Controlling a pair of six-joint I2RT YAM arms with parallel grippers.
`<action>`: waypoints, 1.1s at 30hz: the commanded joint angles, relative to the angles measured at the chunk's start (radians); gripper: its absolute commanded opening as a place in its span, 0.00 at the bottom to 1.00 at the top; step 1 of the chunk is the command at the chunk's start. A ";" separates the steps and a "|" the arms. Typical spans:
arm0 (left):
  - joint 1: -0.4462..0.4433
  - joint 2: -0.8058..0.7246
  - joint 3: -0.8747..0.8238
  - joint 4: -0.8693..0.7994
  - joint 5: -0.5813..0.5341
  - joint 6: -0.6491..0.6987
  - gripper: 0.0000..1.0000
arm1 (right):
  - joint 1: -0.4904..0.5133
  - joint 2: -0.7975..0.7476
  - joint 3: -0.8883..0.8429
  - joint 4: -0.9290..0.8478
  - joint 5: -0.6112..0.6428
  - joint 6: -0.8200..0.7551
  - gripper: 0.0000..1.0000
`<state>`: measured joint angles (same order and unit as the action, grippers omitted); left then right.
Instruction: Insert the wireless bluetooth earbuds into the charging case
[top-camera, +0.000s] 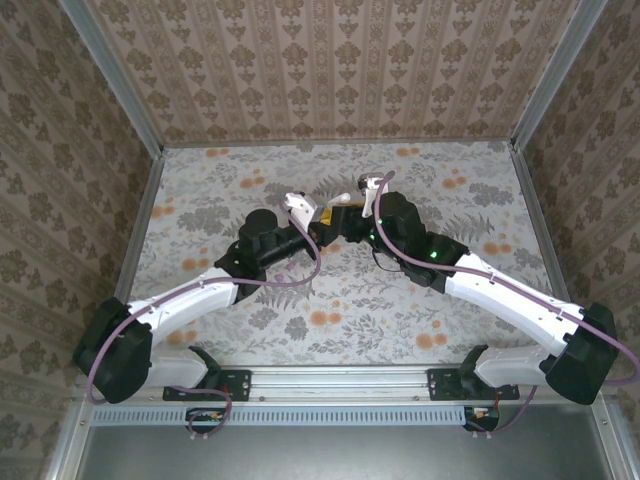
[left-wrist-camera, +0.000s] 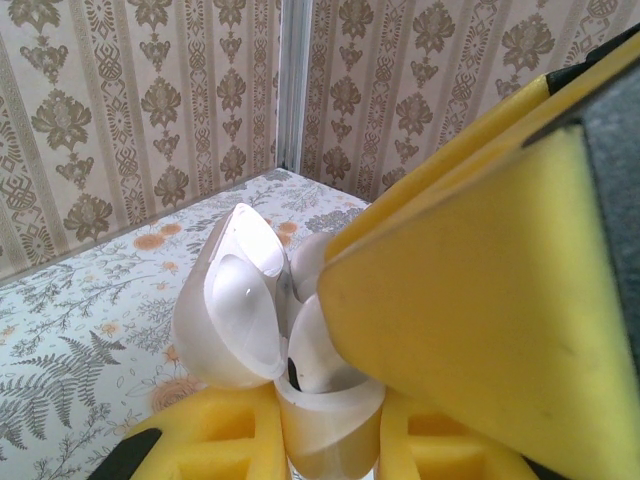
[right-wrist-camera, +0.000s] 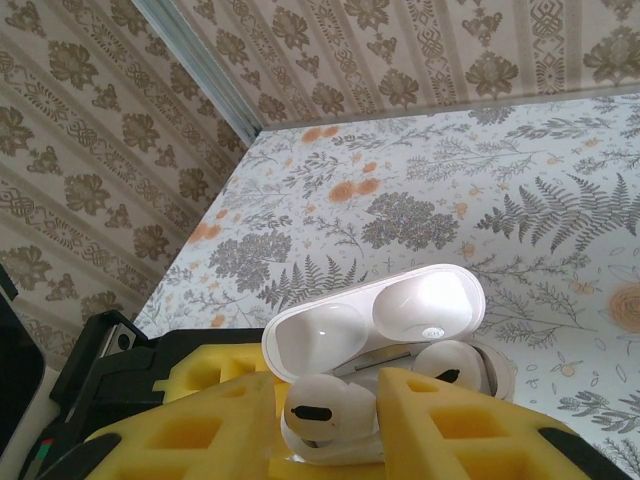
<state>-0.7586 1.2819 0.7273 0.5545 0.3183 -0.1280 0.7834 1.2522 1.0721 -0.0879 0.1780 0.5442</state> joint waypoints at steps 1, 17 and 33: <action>0.001 -0.021 0.025 0.071 0.007 0.009 0.05 | -0.001 0.013 0.020 -0.081 -0.008 -0.016 0.36; 0.001 -0.027 0.020 0.068 0.006 0.016 0.05 | -0.010 0.001 0.032 -0.078 -0.041 0.004 0.41; 0.001 -0.029 0.022 0.062 0.008 0.025 0.05 | -0.033 -0.033 0.037 -0.069 -0.073 0.049 0.52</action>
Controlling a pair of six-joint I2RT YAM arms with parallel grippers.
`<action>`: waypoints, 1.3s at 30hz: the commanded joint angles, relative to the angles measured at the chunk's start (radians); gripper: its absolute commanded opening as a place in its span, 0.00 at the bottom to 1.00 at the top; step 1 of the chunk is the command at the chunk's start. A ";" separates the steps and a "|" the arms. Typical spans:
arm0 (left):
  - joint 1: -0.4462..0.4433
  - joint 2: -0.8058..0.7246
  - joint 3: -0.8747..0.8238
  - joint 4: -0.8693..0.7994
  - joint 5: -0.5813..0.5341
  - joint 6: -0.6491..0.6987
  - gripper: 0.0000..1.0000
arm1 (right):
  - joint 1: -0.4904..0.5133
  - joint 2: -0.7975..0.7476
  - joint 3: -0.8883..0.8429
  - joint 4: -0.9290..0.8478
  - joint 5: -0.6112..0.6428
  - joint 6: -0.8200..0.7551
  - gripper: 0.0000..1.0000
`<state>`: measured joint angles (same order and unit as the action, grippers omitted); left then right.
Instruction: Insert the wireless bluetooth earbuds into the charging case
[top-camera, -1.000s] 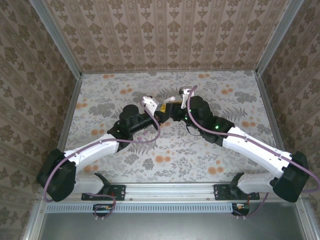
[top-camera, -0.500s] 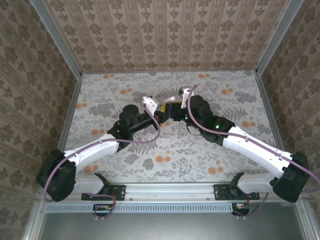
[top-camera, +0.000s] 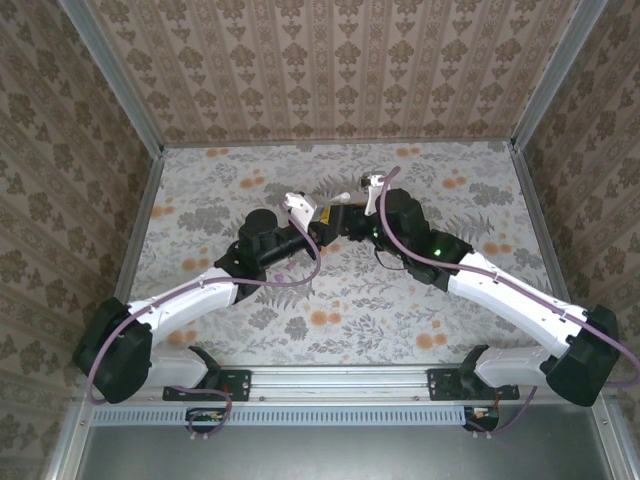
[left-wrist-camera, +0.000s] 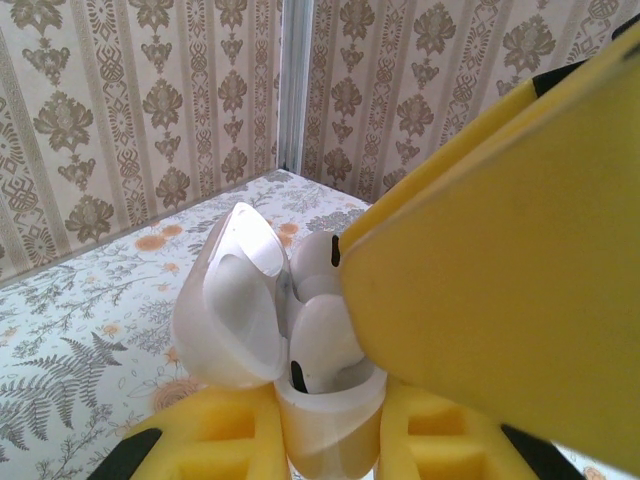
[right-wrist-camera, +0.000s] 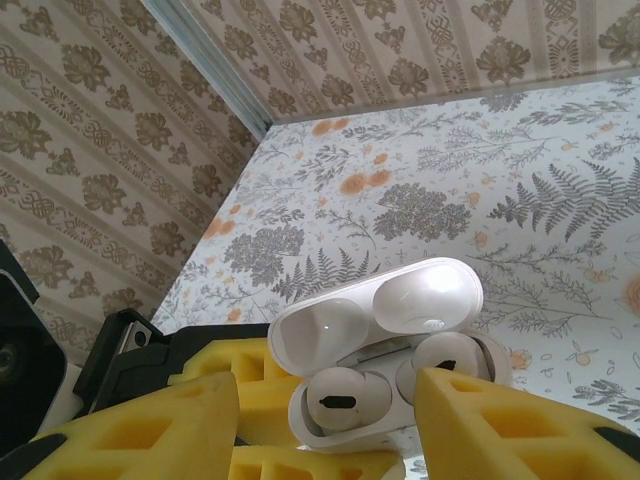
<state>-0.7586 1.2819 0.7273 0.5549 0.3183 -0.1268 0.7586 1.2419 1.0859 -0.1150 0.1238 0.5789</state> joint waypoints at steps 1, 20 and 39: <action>0.001 -0.029 0.021 0.060 0.008 0.025 0.05 | -0.010 -0.026 0.026 -0.047 -0.019 0.022 0.52; 0.001 -0.041 0.017 0.005 0.045 0.130 0.04 | -0.100 -0.114 0.104 -0.251 0.047 0.034 0.54; -0.006 -0.052 0.038 -0.095 0.222 0.304 0.04 | -0.320 0.082 0.292 -0.441 -0.487 0.016 0.56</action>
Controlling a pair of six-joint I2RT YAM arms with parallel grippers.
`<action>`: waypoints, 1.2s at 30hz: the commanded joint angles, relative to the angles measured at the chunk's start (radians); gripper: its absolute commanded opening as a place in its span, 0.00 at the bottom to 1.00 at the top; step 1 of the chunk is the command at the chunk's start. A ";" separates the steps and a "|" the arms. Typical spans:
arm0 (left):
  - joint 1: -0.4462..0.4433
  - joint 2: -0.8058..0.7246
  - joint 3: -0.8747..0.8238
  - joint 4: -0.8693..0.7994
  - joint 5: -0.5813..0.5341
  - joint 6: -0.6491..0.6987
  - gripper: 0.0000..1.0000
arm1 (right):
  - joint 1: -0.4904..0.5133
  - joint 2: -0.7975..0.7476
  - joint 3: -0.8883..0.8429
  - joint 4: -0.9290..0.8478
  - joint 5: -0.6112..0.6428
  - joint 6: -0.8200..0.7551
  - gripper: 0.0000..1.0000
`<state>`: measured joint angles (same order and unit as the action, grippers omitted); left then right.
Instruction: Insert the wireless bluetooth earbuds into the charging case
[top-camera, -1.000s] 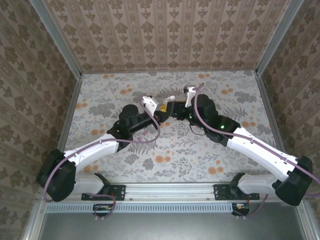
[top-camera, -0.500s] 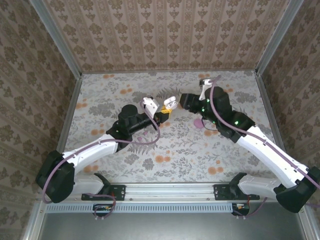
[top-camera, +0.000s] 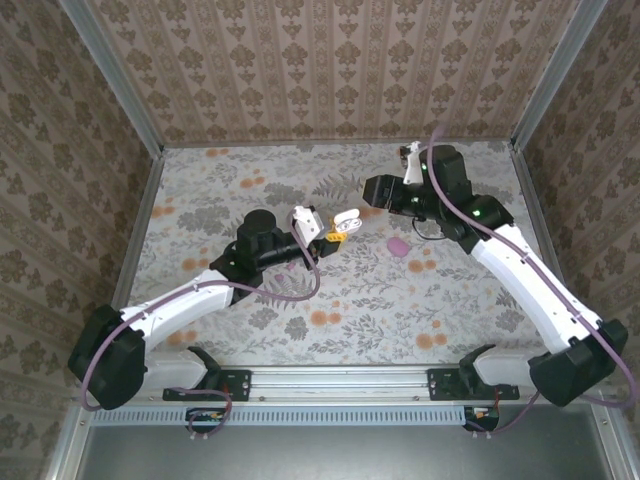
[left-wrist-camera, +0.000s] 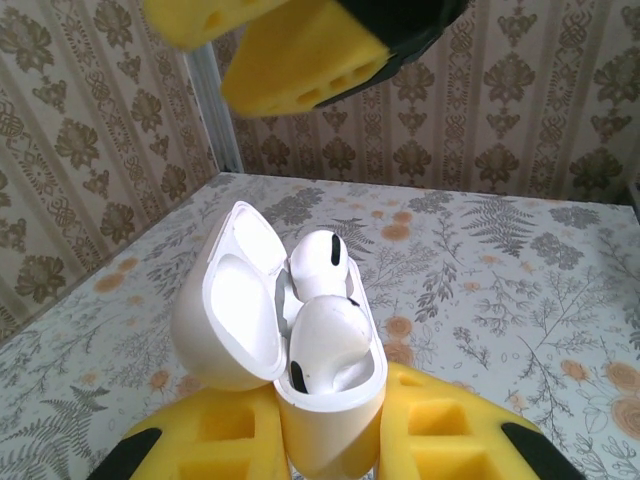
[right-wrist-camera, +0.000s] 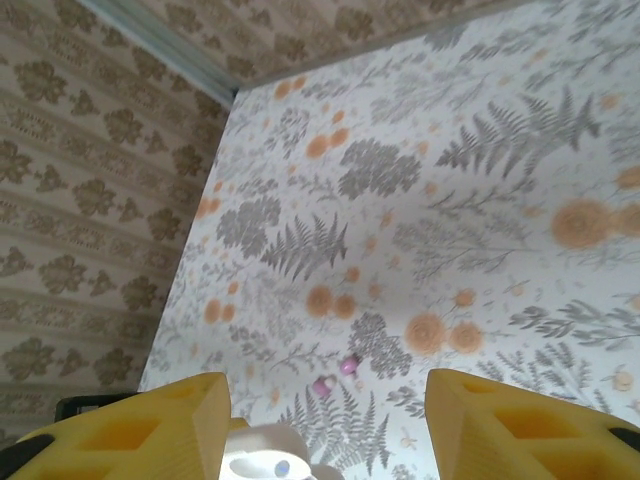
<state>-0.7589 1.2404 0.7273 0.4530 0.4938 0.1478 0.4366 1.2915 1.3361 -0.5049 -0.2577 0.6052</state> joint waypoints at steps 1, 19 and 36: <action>-0.007 -0.009 0.039 0.009 0.049 0.030 0.04 | 0.003 0.048 0.050 -0.062 -0.118 -0.011 0.56; -0.010 0.002 0.044 0.034 0.035 0.019 0.04 | 0.015 0.134 0.049 -0.156 -0.190 -0.067 0.56; -0.010 0.008 0.053 0.019 0.009 0.002 0.04 | 0.014 0.026 -0.042 -0.120 -0.155 -0.051 0.56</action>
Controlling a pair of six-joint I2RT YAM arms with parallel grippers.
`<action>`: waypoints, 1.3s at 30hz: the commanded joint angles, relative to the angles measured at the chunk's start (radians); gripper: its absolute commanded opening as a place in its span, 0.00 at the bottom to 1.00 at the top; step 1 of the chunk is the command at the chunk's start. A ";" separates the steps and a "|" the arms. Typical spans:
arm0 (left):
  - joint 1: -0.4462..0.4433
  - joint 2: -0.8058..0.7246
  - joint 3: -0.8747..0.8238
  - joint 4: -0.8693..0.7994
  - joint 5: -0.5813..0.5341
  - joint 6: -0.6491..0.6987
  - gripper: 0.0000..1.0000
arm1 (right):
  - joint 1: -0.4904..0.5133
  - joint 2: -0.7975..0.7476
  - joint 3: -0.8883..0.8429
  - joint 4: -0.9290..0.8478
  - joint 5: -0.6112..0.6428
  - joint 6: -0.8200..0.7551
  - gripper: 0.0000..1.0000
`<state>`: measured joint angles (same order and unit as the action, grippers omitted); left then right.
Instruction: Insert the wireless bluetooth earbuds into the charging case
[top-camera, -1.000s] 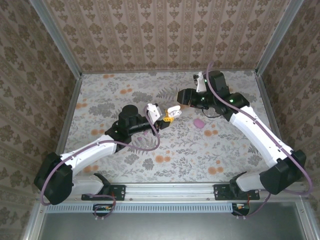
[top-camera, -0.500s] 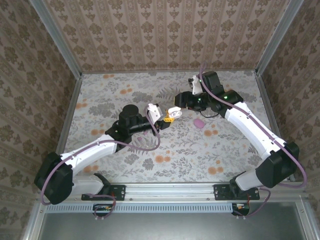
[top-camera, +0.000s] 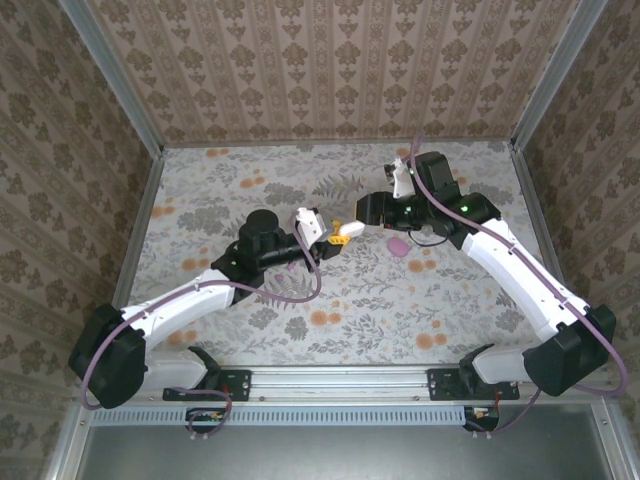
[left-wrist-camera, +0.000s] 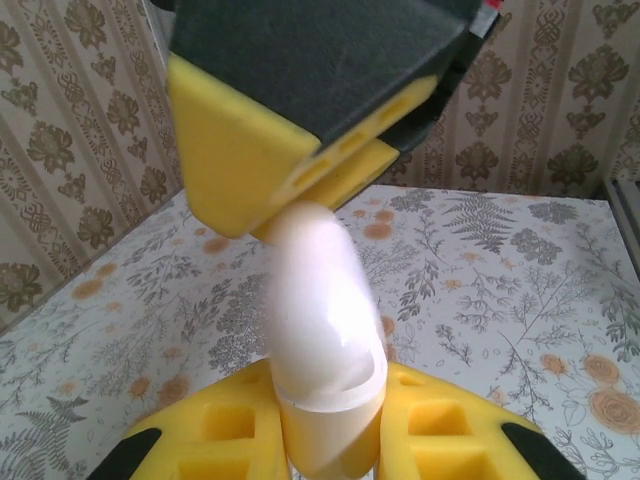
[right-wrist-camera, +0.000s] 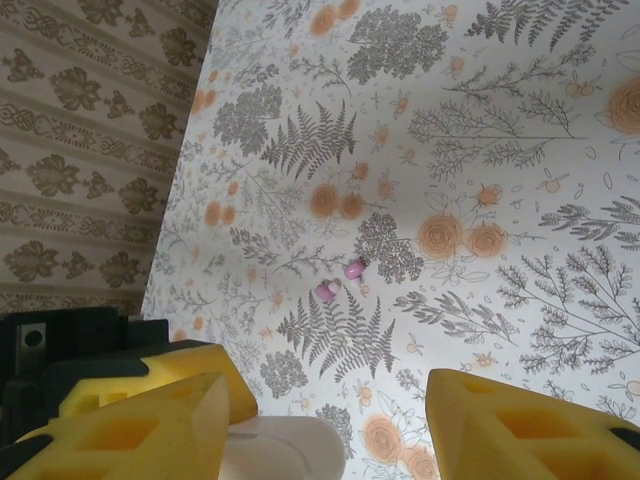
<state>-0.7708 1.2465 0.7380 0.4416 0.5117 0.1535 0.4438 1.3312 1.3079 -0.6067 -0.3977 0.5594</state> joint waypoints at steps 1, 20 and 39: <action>0.001 0.002 0.043 0.030 -0.009 -0.004 0.04 | 0.006 -0.013 -0.013 -0.019 -0.012 -0.007 0.57; 0.047 0.121 0.060 -0.090 -0.136 -0.265 0.05 | -0.118 -0.198 -0.222 0.098 0.248 0.104 0.65; 0.110 0.523 0.338 -0.370 -0.067 -0.562 0.07 | -0.207 -0.200 -0.331 0.134 0.135 0.147 0.65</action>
<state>-0.6811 1.7378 1.0397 0.1242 0.4126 -0.3363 0.2455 1.1179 0.9874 -0.4961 -0.2256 0.6891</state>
